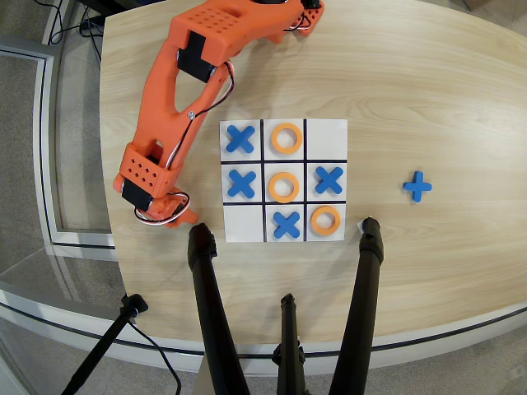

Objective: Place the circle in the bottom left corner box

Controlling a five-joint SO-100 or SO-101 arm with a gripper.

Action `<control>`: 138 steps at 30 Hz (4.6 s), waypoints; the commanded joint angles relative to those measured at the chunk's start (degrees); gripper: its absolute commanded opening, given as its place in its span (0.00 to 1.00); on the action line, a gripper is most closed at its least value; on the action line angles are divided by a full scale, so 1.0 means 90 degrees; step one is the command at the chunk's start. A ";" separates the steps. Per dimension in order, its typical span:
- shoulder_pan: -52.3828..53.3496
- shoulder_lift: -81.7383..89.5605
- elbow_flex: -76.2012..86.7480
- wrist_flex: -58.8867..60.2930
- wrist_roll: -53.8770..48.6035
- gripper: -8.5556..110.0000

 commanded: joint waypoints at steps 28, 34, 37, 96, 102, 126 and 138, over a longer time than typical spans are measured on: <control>-0.0205 0.0293 0.0586 -0.0117 0.0068 0.29; -0.0107 0.0166 0.0537 -0.0264 -0.0068 0.16; -0.0078 0.0137 0.0566 -0.0244 -0.0215 0.10; -0.6533 0.8584 0.8545 0.0352 0.2793 0.07; -0.6436 0.8164 0.9014 -0.0498 0.2725 0.07; -0.6426 0.6602 0.9033 -0.2021 0.2725 0.07; -0.6260 0.6426 0.8896 -0.2041 0.2627 0.07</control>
